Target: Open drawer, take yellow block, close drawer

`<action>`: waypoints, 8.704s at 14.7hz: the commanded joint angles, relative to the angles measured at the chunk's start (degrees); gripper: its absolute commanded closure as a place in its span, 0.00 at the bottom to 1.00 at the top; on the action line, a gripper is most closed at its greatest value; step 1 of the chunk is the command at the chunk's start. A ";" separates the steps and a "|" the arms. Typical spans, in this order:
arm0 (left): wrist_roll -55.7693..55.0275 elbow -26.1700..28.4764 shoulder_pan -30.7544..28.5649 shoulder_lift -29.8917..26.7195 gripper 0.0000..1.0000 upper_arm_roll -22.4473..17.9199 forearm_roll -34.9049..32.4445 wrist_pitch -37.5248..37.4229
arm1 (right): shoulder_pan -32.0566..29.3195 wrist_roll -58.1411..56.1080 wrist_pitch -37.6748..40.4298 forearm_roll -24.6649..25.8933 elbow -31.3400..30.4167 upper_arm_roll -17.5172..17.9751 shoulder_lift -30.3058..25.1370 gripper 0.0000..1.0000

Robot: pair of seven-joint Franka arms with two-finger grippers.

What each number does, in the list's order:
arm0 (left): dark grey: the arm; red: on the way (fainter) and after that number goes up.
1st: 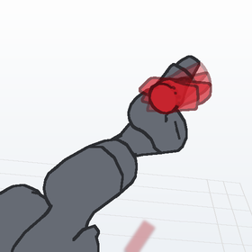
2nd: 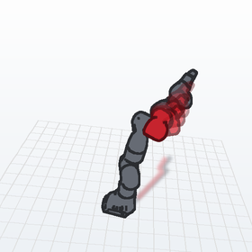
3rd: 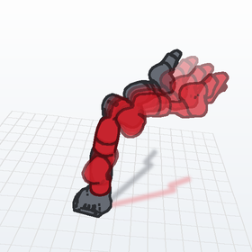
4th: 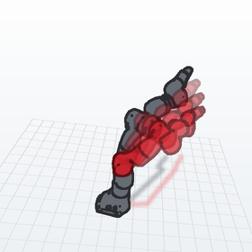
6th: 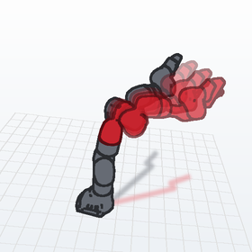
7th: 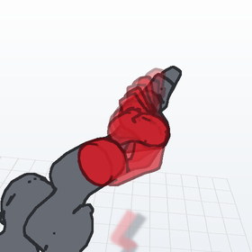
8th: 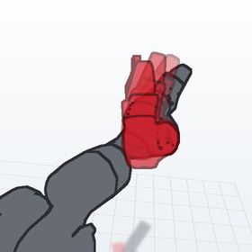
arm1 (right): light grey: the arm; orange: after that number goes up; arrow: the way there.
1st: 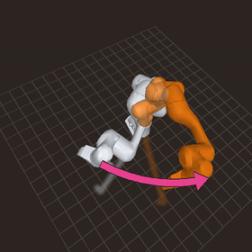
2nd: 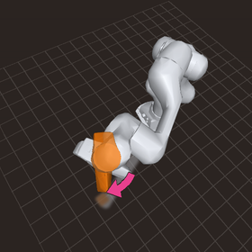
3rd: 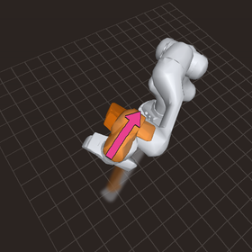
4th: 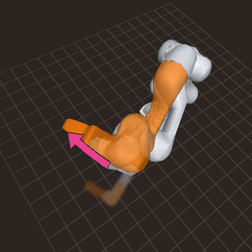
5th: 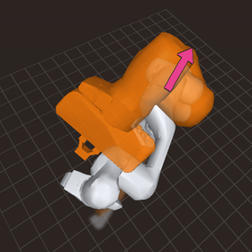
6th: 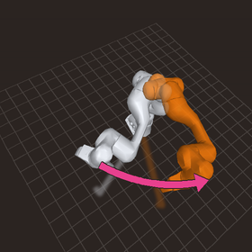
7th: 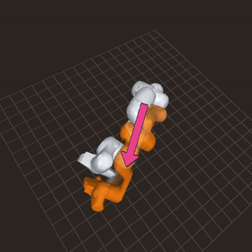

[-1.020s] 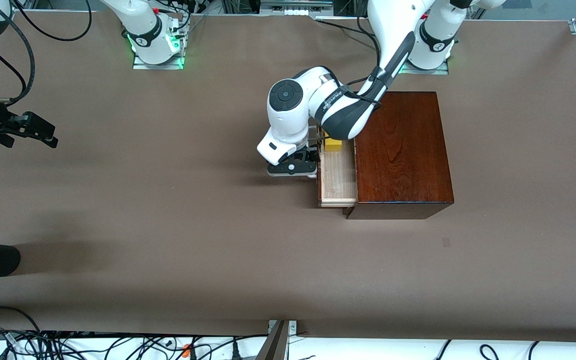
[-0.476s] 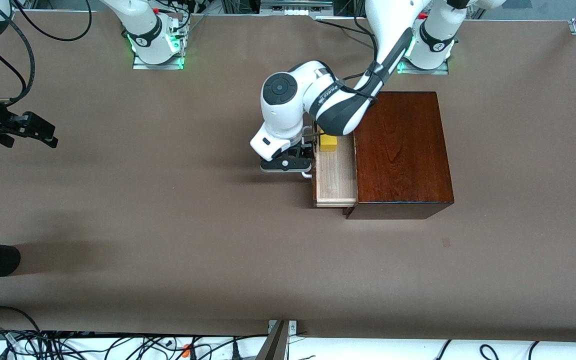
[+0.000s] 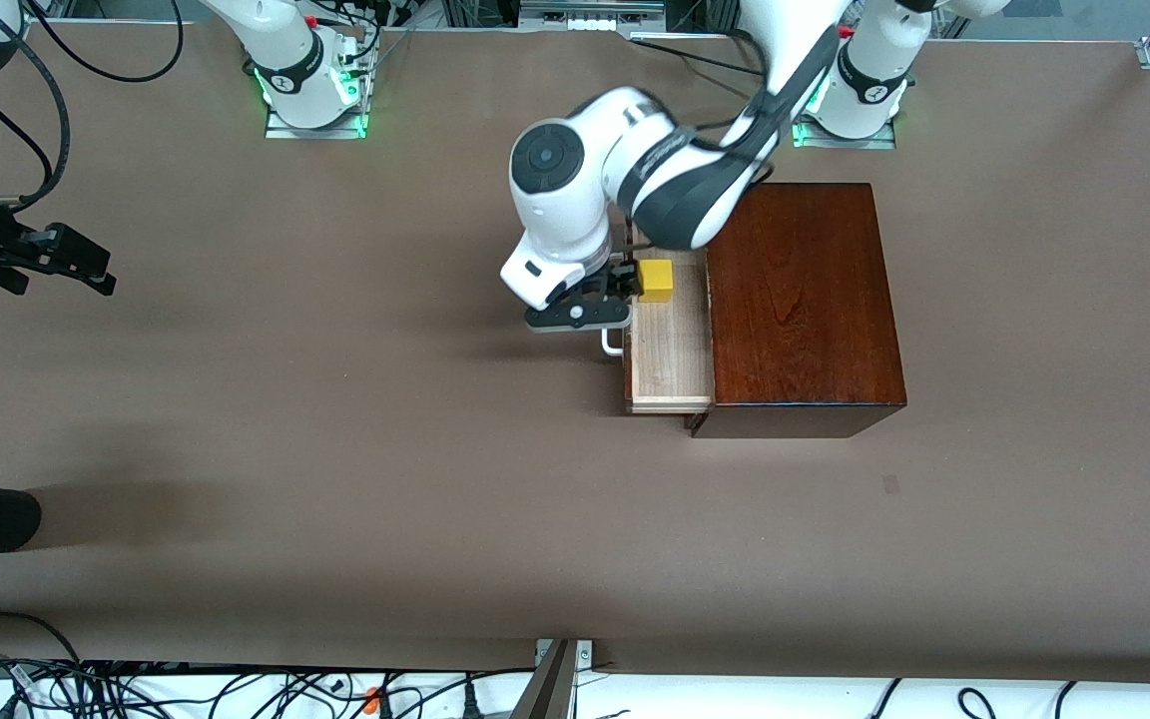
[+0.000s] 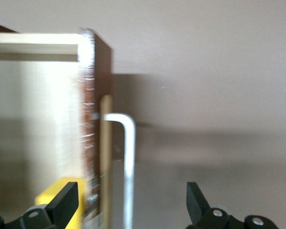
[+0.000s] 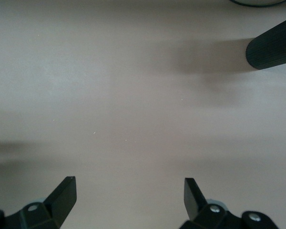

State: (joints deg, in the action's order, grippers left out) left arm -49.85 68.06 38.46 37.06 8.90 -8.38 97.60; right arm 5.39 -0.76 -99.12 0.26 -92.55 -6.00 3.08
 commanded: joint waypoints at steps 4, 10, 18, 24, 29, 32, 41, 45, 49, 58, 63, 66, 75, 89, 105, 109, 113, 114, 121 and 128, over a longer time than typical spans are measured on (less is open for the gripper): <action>20.89 0.76 -12.51 -11.99 0.00 0.59 1.97 -12.41 | 0.59 1.54 -0.73 0.27 0.44 0.46 -0.62 0.00; 46.57 1.63 -27.46 -18.68 0.00 -0.28 5.55 -17.44 | 9.19 22.85 0.50 1.15 0.52 7.48 -0.79 0.00; 61.02 23.74 -32.31 -33.51 0.00 -10.64 12.34 -3.94 | 28.87 76.43 -1.25 1.41 5.07 11.01 7.71 0.00; 55.66 28.88 -34.85 -37.94 0.00 -10.84 11.11 -0.29 | 38.81 115.40 -3.10 2.12 19.05 11.01 22.30 0.00; 54.51 28.36 -35.04 -37.32 0.00 -10.75 10.85 -3.55 | 43.13 137.32 -13.28 2.20 22.84 10.83 30.13 0.00; 54.42 27.83 -34.60 -36.62 0.00 -10.66 10.67 -3.47 | 46.02 141.64 -14.44 2.90 25.74 10.48 35.14 0.00; 54.42 27.83 -34.95 -36.53 0.00 -10.75 10.58 -4.17 | 47.61 142.08 -19.00 5.90 25.57 10.48 41.22 0.00; 54.42 27.83 -34.95 -36.53 0.00 -10.75 10.67 -4.61 | 47.61 142.87 -20.50 5.90 25.57 10.48 42.01 0.00; 54.42 27.12 -34.77 -36.44 0.00 -10.66 10.58 -4.70 | 47.53 142.87 -21.64 5.90 25.49 10.39 42.80 0.00; 54.42 26.24 -34.77 -35.65 0.00 -10.66 10.67 -4.78 | 46.91 143.23 -22.79 5.81 26.01 9.78 42.72 1.00; 54.51 25.54 -34.16 -35.48 0.00 -10.66 10.67 -4.87 | 45.42 142.88 -13.32 3.44 29.96 10.31 38.85 1.00; 54.60 25.54 -34.16 -35.04 0.00 -10.66 11.10 -4.87 | 42.35 136.48 -9.96 2.21 30.58 10.39 35.34 1.00; 62.22 24.22 -31.71 -34.25 0.00 -9.08 15.05 -13.57 | 19.08 77.64 7.09 -6.94 27.26 9.78 27.61 1.00; 87.17 11.30 -8.95 -11.41 0.00 -1.87 19.99 7.06 | -3.80 -1.68 -8.53 -7.72 21.36 -0.94 36.90 1.00; 103.20 16.49 -0.76 -1.90 0.00 -3.63 9.79 15.01 | -4.07 -11.55 -27.97 -10.54 12.74 -0.94 44.38 0.59; 104.08 16.49 -2.69 -2.08 0.00 -4.42 9.70 11.30 | -3.98 -10.67 -27.97 -10.63 12.92 -0.86 44.65 0.15; 103.99 16.22 -4.18 -2.25 0.00 -4.42 6.11 7.09 | -3.54 -10.94 -26.49 -10.02 13.45 -0.94 41.41 0.00; 103.99 16.22 -4.45 -2.25 0.00 -4.51 5.92 5.95 | -3.37 -10.93 -23.61 -9.84 13.62 -1.03 39.22 0.00; 103.20 16.22 -6.29 -2.78 0.00 -4.51 5.75 3.84 | -3.45 -6.99 -5.41 -6.76 13.53 -1.21 22.26 0.00; 102.33 16.05 -7.35 -4.44 0.00 -4.42 6.53 3.57 | -3.28 2.95 3.92 -2.10 13.62 -1.56 14.69 0.00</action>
State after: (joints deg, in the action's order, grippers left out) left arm 52.60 83.54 31.63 35.60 4.73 -0.82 102.58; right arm 1.87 -0.24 -97.30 -3.54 -77.21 -8.03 20.30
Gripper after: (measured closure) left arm 0.000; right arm 0.000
